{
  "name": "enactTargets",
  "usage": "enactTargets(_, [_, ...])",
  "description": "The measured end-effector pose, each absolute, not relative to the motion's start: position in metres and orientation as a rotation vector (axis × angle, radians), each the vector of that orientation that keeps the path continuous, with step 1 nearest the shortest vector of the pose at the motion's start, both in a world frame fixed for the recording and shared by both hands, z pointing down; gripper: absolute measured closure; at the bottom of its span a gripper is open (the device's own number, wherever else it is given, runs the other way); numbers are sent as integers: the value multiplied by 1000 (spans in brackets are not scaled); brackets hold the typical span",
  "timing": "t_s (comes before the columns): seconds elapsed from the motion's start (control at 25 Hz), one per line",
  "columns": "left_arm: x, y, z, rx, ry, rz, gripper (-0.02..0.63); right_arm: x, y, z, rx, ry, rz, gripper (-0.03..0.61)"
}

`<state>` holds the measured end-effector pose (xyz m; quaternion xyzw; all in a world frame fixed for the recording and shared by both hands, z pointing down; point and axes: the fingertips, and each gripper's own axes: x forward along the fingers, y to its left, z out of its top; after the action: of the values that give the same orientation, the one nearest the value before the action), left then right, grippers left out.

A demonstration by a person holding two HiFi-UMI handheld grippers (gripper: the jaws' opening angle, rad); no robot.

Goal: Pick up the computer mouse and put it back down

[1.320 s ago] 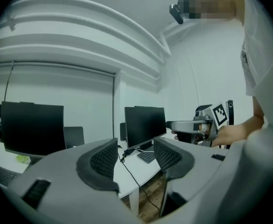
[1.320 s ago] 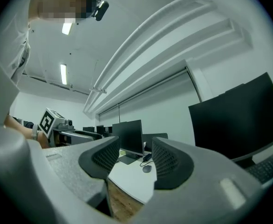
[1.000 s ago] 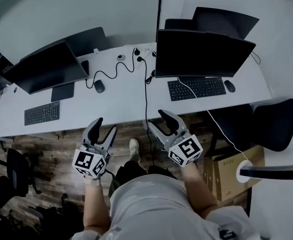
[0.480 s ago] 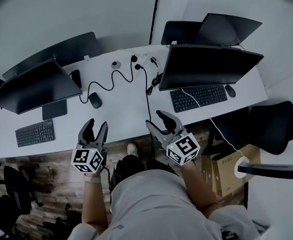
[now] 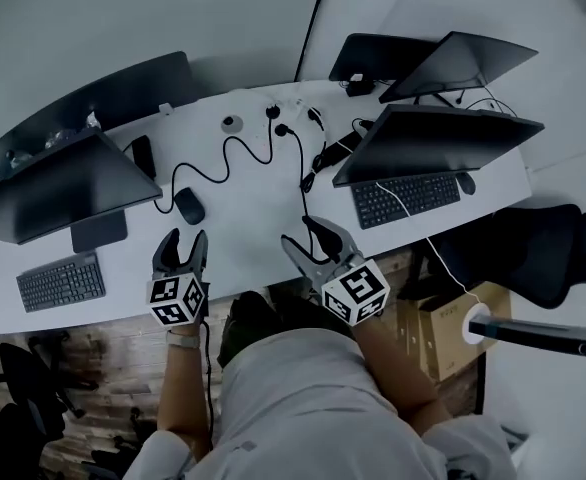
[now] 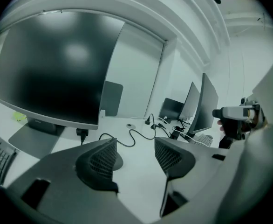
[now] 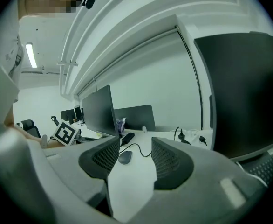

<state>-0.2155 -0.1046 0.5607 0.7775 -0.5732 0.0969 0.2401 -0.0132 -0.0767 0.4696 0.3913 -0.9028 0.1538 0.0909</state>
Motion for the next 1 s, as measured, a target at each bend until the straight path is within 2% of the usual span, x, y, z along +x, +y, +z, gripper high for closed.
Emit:
enactTargets(0.32, [-234,-142,620,2009,-1565,373,364,-33,-104,501,1175,-2639,617,382])
enactTargets(0.72, [-239,-169,675,1859,-1599,489,301,-19,-117,525,1249,-2550,748,382])
enactTargets(1.0, [-242,-180,703,1794,-1616,623,285,-14,-116,538,1257,-2508,796,382])
